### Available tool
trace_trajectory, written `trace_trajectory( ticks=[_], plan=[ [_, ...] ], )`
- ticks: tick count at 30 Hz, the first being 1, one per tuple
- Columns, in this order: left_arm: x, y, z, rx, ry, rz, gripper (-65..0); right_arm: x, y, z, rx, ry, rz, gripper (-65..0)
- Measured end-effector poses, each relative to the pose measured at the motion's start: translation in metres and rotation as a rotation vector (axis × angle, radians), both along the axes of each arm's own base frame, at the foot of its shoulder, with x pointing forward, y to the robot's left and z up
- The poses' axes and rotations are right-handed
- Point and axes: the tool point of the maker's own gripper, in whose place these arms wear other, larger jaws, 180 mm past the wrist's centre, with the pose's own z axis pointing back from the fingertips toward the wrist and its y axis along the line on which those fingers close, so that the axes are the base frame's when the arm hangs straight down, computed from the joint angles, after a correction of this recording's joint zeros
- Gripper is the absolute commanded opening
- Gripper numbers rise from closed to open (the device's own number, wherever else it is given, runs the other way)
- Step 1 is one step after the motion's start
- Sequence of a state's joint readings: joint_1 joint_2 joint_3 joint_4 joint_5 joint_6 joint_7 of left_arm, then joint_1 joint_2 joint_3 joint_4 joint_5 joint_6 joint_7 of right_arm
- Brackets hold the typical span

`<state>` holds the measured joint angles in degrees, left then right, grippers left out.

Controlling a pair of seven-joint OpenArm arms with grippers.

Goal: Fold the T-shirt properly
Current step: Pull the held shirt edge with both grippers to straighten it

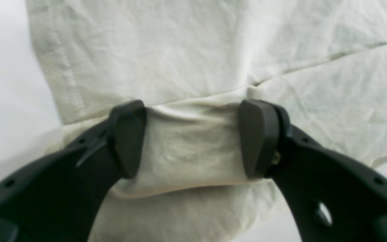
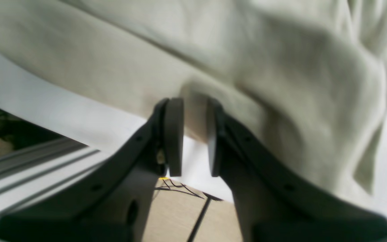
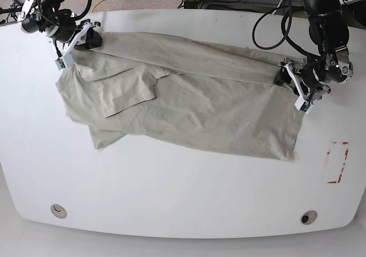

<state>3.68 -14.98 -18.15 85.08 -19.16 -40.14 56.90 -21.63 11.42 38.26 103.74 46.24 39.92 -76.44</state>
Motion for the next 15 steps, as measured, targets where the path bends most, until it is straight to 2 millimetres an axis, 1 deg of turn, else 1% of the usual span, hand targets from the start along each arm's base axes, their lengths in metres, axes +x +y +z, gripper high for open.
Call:
trace_trajectory(
  ticks=[2,5,8,10,12,15],
  plan=[
    [-0.002,0.000,-0.001,0.000,0.004,0.000,-25.1,0.003,-0.007,-0.001,-0.039,-0.005,-0.011,-50.6],
    [-0.009,0.005,-0.003,0.002,0.008,0.001,-25.1,0.005,-0.010,-0.001,-0.055,-0.007,-0.010,-49.9],
    [-0.018,0.021,-0.002,-0.003,0.008,0.046,-25.1,0.005,-0.017,-0.003,-0.068,0.001,-0.011,-49.9],
    [-0.025,0.035,-0.002,0.018,0.017,0.074,-25.1,-0.002,-0.031,-0.011,-0.093,0.047,-0.013,-50.1],
    [-0.029,0.043,-0.002,0.031,0.022,0.092,-25.1,-0.007,-0.043,-0.017,-0.101,0.082,-0.021,-49.9],
    [-0.031,0.047,-0.002,0.029,0.022,0.110,-25.1,-0.013,-0.061,-0.021,-0.107,0.117,-0.029,-49.8]
  ],
)
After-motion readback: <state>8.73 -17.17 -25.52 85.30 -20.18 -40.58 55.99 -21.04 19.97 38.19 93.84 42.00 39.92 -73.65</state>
